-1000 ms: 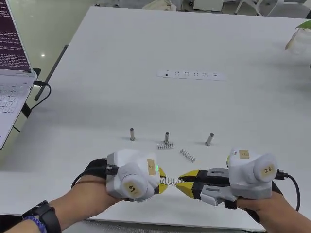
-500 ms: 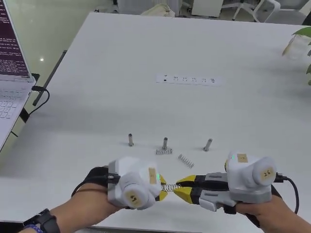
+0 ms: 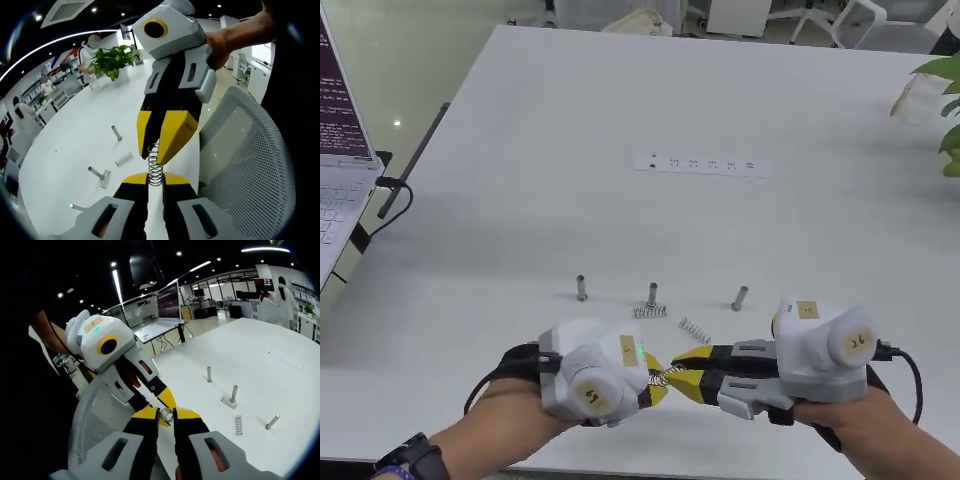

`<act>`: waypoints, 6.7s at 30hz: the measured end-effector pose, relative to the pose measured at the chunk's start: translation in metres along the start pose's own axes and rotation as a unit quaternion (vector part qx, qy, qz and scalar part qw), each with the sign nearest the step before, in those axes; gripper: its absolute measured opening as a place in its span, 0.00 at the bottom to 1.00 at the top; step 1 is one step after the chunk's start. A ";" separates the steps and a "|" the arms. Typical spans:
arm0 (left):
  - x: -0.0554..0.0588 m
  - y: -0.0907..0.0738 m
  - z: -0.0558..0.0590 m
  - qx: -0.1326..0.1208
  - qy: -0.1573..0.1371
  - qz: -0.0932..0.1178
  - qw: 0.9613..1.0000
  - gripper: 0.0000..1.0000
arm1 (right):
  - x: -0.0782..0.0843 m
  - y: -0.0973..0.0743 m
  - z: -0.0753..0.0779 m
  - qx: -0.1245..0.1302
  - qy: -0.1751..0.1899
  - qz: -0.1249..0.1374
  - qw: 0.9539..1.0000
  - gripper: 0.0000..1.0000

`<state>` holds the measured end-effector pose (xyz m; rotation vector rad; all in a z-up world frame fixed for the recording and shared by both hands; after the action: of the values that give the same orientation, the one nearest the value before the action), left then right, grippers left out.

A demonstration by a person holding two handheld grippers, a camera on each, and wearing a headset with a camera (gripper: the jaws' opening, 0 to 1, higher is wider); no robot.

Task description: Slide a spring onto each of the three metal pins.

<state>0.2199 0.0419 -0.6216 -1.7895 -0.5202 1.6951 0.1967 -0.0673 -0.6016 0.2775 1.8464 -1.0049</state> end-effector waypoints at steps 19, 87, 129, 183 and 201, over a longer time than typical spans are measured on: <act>-0.011 -0.007 -0.001 0.003 -0.011 0.041 0.999 0.02 | -0.023 -0.017 0.008 -0.025 -0.155 -0.057 0.986 0.20; 0.025 -0.014 -0.001 -0.033 -0.088 0.048 0.994 0.13 | -0.019 0.008 0.002 -0.095 -0.345 -0.165 0.919 0.09; 0.096 -0.097 -0.004 -0.166 -0.220 0.092 0.957 0.39 | -0.044 0.082 0.006 -0.076 -0.357 -0.188 0.912 0.09; 0.129 -0.112 -0.007 -0.190 -0.276 0.120 0.934 0.58 | -0.080 0.184 0.054 -0.007 -0.311 -0.221 0.924 0.09; 0.125 -0.111 -0.018 -0.186 -0.274 0.125 0.935 0.63 | -0.092 0.200 0.062 -0.007 -0.310 -0.222 0.924 0.09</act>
<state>0.2645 0.2034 -0.6411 -1.6633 -0.9341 2.4284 0.3981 0.0342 -0.6388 -0.4531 1.3449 -1.2095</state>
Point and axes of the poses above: the centre of the closed fingertips' face, and the gripper's own axes: y roughly forward along the fingers, z roughly to its right, x roughly out of its underside, the point moved 8 cm from there along -y, roughly backward along the fingers, and after that the axes turned 14 degrees about x, right-handed, at the moved point
